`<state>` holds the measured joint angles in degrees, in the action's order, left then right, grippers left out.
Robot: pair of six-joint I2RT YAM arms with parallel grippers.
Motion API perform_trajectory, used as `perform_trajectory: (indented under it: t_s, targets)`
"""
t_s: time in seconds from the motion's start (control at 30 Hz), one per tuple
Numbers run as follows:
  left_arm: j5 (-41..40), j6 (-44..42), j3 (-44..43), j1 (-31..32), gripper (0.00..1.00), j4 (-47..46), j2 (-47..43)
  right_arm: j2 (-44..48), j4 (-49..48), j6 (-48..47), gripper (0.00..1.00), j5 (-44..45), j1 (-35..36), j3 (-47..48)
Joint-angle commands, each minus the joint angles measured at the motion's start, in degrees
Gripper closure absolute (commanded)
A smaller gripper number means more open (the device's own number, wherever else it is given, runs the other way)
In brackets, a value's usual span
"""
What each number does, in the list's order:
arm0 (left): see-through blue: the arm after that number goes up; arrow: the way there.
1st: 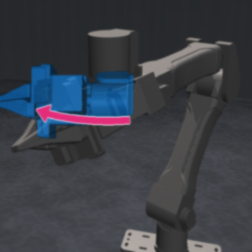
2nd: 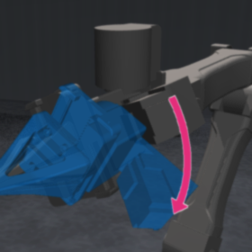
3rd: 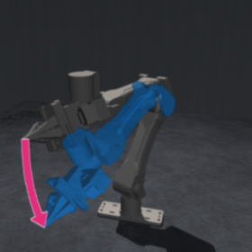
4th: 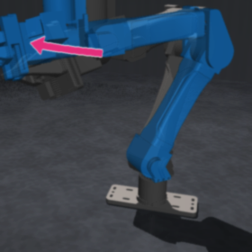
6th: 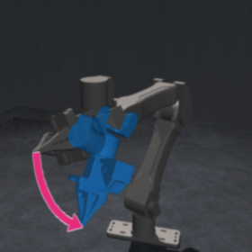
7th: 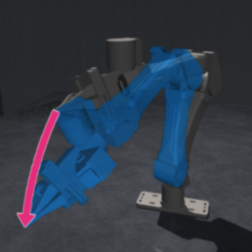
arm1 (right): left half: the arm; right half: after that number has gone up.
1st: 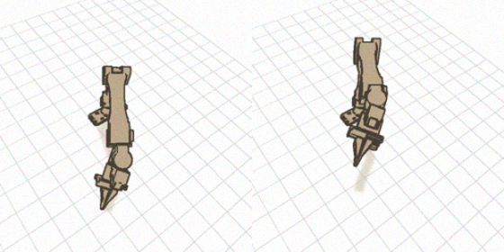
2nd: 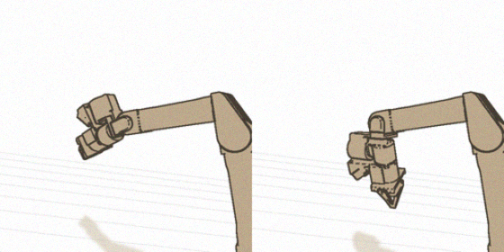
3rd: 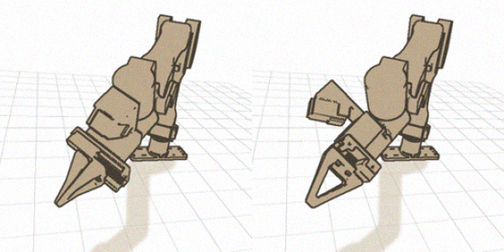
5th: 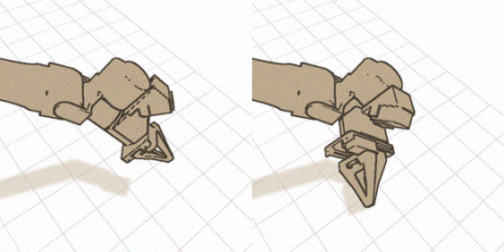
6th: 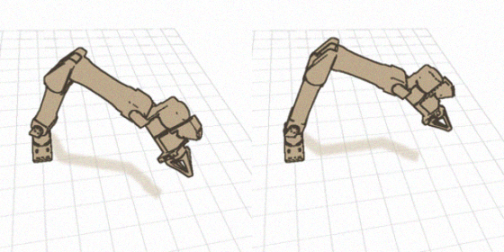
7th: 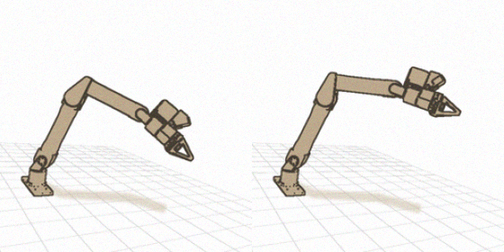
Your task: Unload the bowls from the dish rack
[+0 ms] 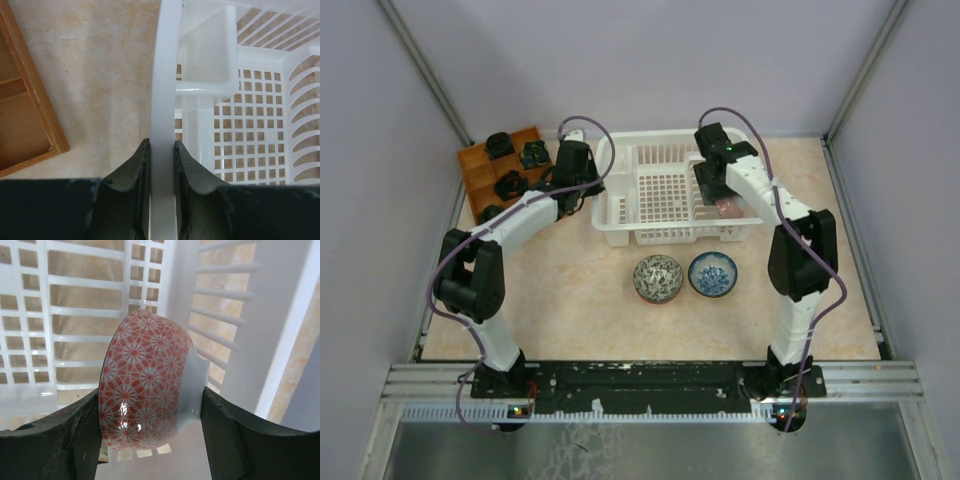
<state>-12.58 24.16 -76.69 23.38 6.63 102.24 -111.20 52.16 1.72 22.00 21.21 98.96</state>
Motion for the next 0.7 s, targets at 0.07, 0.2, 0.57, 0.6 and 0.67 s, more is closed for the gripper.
perform_trajectory:
  t_s: [0.07, 0.2, 0.57, 0.6, 0.67]
  targets:
    - [-1.31, -0.5, 1.25, -0.53, 1.0, 1.6, -0.5, 4.25, -5.21, 3.6, 0.64, -3.52, -1.6, 2.16]
    - [-1.31, -0.48, 1.44, -0.53, 1.0, 1.54, -0.7, 5.1, -9.62, 6.05, 0.63, -5.93, -3.63, -0.14]
    - [-1.3, -0.33, 1.88, -0.53, 1.0, 1.45, -1.03, 6.52, -17.09, 10.82, 0.62, -13.79, -6.79, -5.31]
    - [-1.31, -0.33, 1.89, -0.59, 1.0, 1.47, -1.06, 6.48, -17.35, 10.96, 0.62, -14.46, -6.86, -5.47]
    - [-1.46, -0.34, 1.92, -0.54, 1.0, 1.49, -1.16, 6.42, -18.1, 11.11, 0.62, -16.02, -6.97, -5.97]
